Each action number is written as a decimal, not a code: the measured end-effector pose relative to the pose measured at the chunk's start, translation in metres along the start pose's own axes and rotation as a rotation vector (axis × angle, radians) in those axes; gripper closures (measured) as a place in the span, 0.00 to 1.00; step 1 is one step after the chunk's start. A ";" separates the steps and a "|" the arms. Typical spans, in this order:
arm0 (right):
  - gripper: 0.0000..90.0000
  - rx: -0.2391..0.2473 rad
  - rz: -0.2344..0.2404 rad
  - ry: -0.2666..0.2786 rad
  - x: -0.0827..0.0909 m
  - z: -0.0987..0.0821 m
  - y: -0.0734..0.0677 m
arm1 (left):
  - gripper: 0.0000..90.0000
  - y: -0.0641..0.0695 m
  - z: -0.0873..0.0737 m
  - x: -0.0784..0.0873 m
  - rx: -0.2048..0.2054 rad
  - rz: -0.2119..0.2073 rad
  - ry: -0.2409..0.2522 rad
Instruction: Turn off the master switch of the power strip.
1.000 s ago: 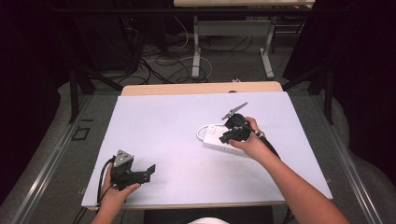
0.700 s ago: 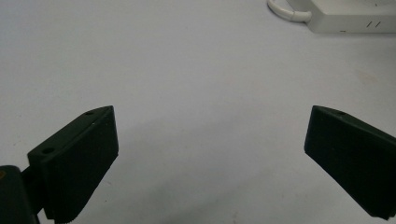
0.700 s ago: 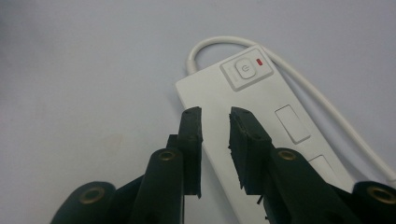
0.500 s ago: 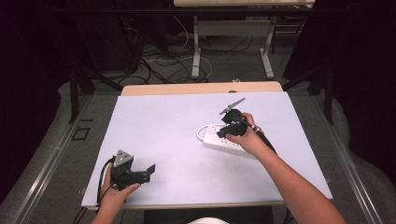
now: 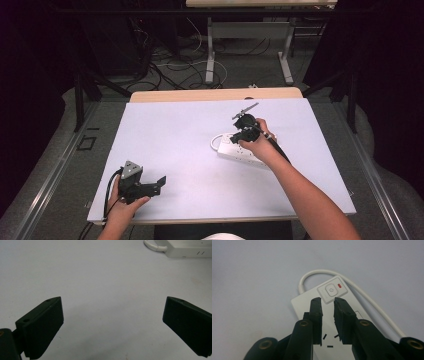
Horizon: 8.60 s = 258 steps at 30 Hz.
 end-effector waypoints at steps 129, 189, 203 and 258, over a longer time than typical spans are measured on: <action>0.69 -0.141 -0.077 0.072 -0.034 0.017 0.007 | 0.05 -0.001 0.000 -0.001 -0.006 0.006 -0.003; 0.00 -0.083 -0.134 0.304 0.008 0.011 -0.012 | 0.05 0.000 0.002 -0.001 0.026 -0.014 0.000; 0.00 -0.089 -0.150 0.331 0.018 -0.003 -0.007 | 0.05 -0.001 0.000 0.000 0.050 -0.015 0.015; 0.01 -0.198 -0.234 0.409 0.077 -0.153 0.027 | 0.00 -0.004 -0.001 0.007 0.058 0.007 0.052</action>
Point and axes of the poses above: each handheld gripper's, and its own axes: x roughly backward along the jaws, z roughly out of its top, y roughly to its right, the point moved 5 cm from there along -x, roughly forward along the jaws, and after that the axes turned 8 degrees about -y, right-handed, at the moved point
